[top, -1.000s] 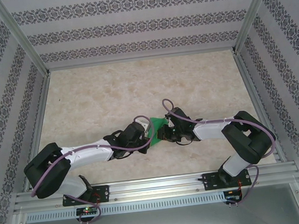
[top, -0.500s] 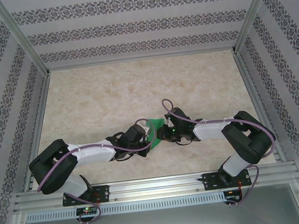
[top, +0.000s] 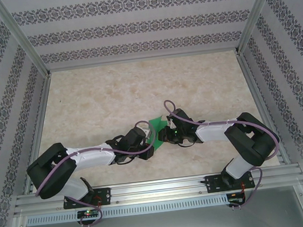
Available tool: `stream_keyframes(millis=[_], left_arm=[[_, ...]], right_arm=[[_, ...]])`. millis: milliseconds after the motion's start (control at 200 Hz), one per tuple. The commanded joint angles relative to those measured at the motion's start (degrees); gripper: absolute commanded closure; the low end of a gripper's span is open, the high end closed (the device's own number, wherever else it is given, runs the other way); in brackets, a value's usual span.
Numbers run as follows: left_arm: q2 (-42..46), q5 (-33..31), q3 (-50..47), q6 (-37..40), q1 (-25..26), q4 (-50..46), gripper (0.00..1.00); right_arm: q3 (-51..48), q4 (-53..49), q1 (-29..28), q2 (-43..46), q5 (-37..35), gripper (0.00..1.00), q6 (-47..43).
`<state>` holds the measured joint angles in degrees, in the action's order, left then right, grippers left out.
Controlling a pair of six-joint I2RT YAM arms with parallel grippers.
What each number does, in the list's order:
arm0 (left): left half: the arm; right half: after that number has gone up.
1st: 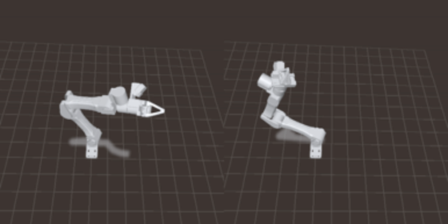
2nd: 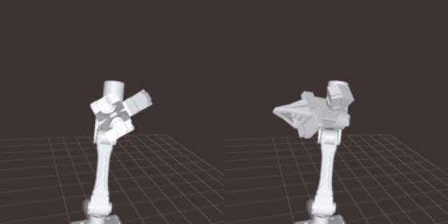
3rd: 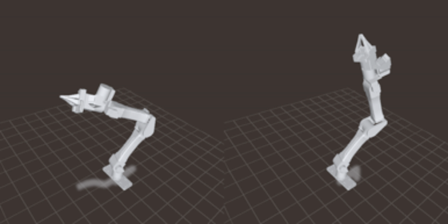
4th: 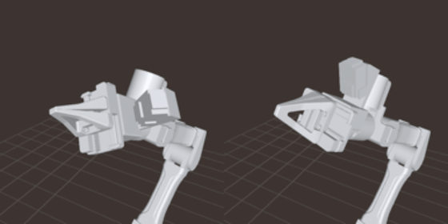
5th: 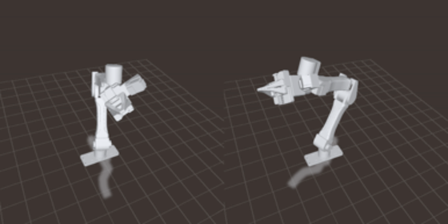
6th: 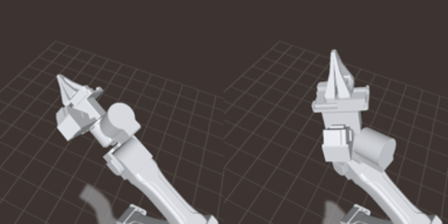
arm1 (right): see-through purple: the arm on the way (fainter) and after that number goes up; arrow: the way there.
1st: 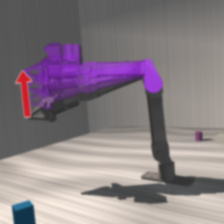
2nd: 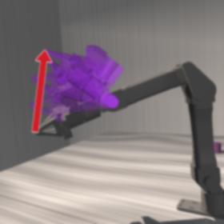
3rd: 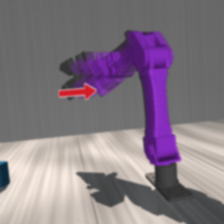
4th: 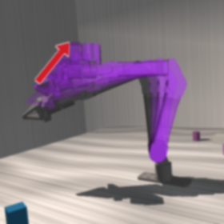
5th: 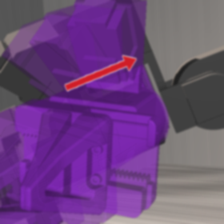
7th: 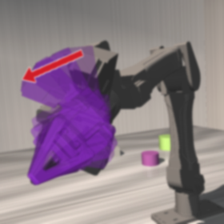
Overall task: Fold a paper plane with a square sheet of paper (pick it up from the middle)
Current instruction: Fourth fold the wing at the center of the table.
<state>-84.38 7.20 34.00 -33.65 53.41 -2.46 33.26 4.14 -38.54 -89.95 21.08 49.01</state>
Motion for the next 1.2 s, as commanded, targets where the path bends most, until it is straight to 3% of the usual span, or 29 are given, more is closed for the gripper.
stream_keyframes(millis=[0, 325, 684, 989, 1194], left_arm=[[1.84, 0.08, 0.87, -1.04, 0.29, 0.00, 0.78], [-0.05, 0.38, 1.19, -1.76, -0.32, -0.91, 0.97], [0.99, 3.31, -2.37, -4.65, -3.13, 3.28, 1.00], [1.45, 5.74, -2.13, -3.36, -3.31, 4.82, 0.77], [0.73, 5.30, -1.27, -2.15, -3.31, 3.52, 0.74]], right_arm=[[1.11, -0.19, -0.83, -0.29, -0.04, 0.71, -0.51], [1.59, -0.36, -0.84, -0.64, 0.14, 0.71, -0.67], [2.25, -0.94, -0.83, -0.15, 0.62, 0.71, -1.47], [2.51, 1.16, -1.06, -1.28, 2.08, 0.71, -1.00], [2.37, 1.59, -1.14, -1.15, 2.38, 0.71, -0.76]])
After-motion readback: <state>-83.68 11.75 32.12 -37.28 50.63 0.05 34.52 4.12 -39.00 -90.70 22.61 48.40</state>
